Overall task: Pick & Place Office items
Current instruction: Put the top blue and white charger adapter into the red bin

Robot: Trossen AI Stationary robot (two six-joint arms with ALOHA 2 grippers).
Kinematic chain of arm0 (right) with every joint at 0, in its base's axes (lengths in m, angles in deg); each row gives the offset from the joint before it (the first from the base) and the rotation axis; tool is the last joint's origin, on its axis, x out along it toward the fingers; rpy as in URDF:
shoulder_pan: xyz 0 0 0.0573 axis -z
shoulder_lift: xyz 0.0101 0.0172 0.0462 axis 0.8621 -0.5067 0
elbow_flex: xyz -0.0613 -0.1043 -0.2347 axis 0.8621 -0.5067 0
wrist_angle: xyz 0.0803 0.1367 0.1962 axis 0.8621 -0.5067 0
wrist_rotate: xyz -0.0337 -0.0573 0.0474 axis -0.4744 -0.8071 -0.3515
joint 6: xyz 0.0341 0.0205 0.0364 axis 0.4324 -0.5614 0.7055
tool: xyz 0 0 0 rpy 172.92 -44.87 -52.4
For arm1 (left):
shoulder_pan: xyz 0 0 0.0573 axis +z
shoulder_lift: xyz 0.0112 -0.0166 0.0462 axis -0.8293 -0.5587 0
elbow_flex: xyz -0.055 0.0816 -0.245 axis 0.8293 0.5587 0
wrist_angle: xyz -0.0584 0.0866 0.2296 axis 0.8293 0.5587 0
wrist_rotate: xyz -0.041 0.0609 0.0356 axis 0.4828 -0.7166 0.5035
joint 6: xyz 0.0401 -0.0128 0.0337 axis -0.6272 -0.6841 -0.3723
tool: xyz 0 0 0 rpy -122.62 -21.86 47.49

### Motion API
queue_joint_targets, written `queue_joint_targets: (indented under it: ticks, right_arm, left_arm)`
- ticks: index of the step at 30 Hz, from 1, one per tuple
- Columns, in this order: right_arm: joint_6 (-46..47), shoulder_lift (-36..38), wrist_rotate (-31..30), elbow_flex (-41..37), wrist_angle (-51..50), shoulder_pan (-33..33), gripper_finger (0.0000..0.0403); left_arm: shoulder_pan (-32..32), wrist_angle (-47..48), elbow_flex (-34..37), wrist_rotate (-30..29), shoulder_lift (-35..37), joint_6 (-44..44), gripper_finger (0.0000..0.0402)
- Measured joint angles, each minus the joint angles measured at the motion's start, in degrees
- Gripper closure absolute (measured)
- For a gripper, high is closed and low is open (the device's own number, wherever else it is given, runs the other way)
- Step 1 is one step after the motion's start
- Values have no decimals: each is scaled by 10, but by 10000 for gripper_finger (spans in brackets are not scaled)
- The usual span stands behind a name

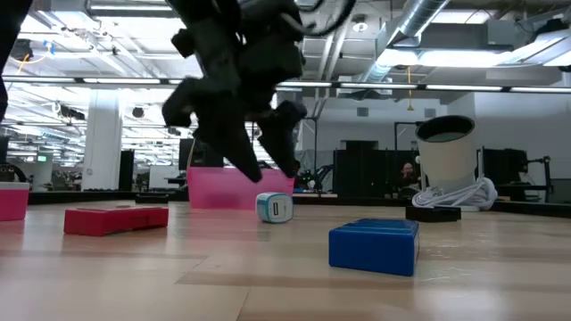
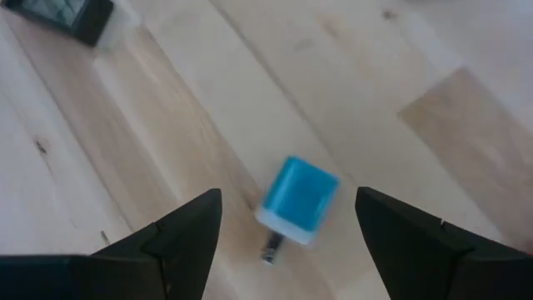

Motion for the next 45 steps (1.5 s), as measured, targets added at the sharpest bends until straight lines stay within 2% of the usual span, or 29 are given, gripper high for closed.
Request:
queue_joint_targets:
  ticks: [13, 17, 22, 28, 31, 35, 37, 39, 41, 45]
  right_arm:
    - [1, 0, 7, 0, 1, 0, 175]
    - [0, 0, 8, 0, -1, 0, 175]
    - [0, 0, 9, 0, -7, 0, 175]
    - [0, 0, 9, 0, -18, 0, 175]
    - [0, 0, 8, 0, -24, 1, 175]
    - [-3, 0, 2, 0, -27, 4, 175]
    - [-6, 0, 1, 0, -27, 10, 175]
    - [-12, 0, 1, 0, -27, 15, 175]
    - [-18, 0, 1, 0, -27, 21, 175]
    - [-25, 0, -2, 0, -27, 26, 175]
  left_arm:
    - [-1, -35, 0, 17, -53, -6, 136]
    - [0, -43, 0, 9, -64, 20, 172]
    - [0, -44, 0, -18, -60, 78, 270]
    - [13, -32, 0, -28, -11, 160, 275]
    - [30, -25, 1, -44, 40, 211, 275]
    - [75, -11, -1, -117, 131, 269, 275]
    - [114, 0, -1, -154, 166, 316, 275]
    - [168, 29, -1, -166, 186, 369, 275]
    - [222, 62, -1, -169, 189, 415, 275]
    - [301, 94, 0, -193, 157, 431, 275]
